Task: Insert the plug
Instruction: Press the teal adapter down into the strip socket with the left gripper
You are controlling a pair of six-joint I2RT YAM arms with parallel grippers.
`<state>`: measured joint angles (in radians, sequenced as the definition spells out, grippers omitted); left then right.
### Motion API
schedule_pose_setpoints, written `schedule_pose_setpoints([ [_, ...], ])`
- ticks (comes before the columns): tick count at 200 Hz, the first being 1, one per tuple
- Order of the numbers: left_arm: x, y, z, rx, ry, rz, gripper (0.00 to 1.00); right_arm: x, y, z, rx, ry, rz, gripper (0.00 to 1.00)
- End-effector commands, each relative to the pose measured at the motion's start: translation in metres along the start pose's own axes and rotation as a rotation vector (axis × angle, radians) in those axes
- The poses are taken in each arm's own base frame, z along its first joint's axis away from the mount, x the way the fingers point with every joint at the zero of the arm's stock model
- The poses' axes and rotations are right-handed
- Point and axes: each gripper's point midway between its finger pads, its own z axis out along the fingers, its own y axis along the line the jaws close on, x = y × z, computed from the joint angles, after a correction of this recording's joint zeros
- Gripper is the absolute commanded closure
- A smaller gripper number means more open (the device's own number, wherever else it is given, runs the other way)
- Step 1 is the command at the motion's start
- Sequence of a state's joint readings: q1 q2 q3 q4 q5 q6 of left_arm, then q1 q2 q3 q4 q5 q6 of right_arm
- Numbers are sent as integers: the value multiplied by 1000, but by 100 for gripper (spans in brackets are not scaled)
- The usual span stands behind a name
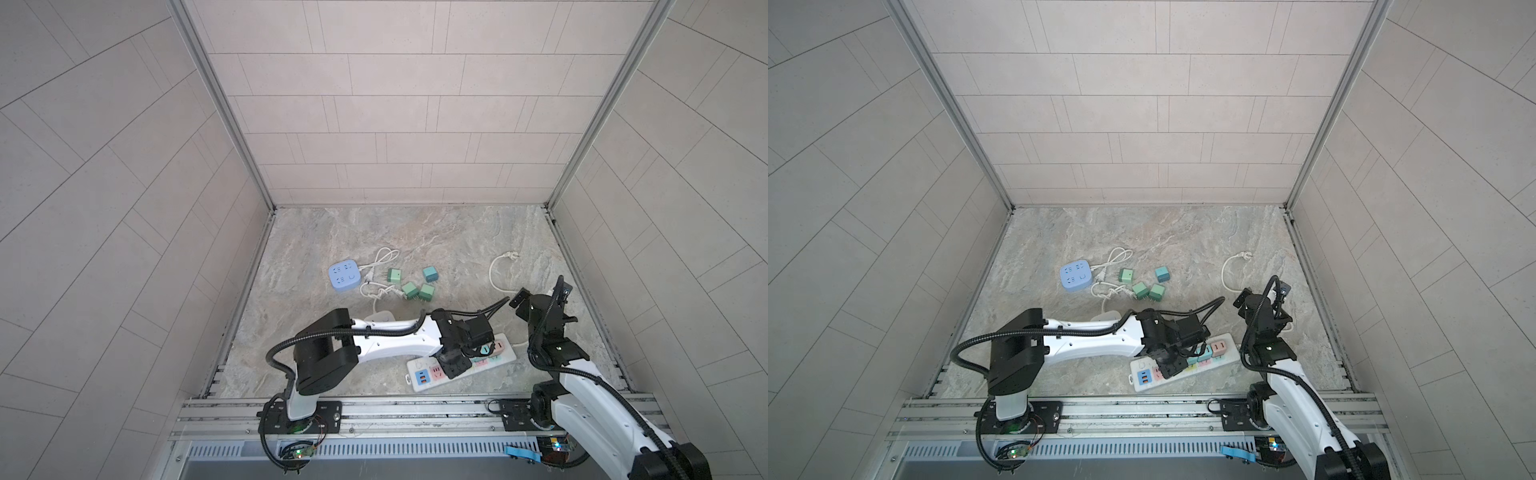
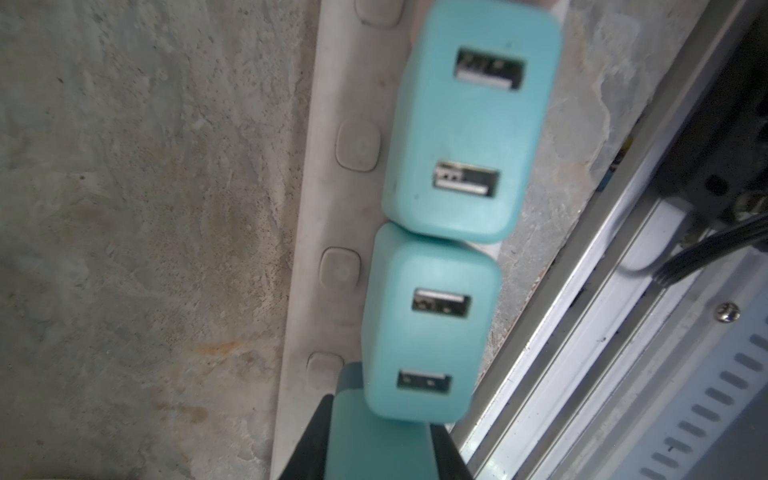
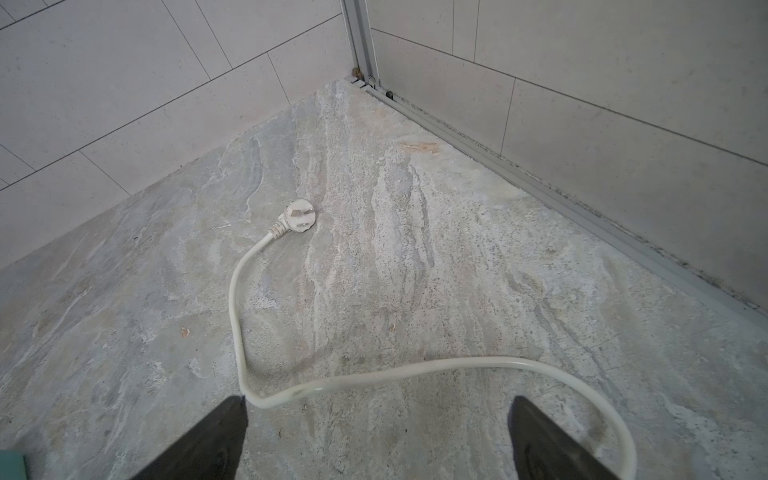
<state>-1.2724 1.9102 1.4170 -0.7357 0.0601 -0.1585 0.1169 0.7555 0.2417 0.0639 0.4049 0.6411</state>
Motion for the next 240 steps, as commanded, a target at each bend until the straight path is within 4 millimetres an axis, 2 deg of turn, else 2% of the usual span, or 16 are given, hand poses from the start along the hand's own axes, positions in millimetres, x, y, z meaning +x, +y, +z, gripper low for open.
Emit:
schedule_pose_setpoints([
  [1, 18, 2, 14, -12, 81, 22, 100, -13, 3, -1, 4, -25, 27, 0],
  [59, 33, -12, 22, 12, 130, 55, 100, -13, 3, -2, 4, -26, 30, 0],
  [129, 33, -3, 15, -40, 112, 56, 100, -12, 3, -1, 6, -24, 28, 0],
  [182, 40, 5, 22, -86, 142, 56, 100, -12, 3, -1, 6, -24, 27, 0],
  [240, 43, 7, 14, -92, 139, 58, 100, -12, 3, -1, 5, -22, 26, 0],
])
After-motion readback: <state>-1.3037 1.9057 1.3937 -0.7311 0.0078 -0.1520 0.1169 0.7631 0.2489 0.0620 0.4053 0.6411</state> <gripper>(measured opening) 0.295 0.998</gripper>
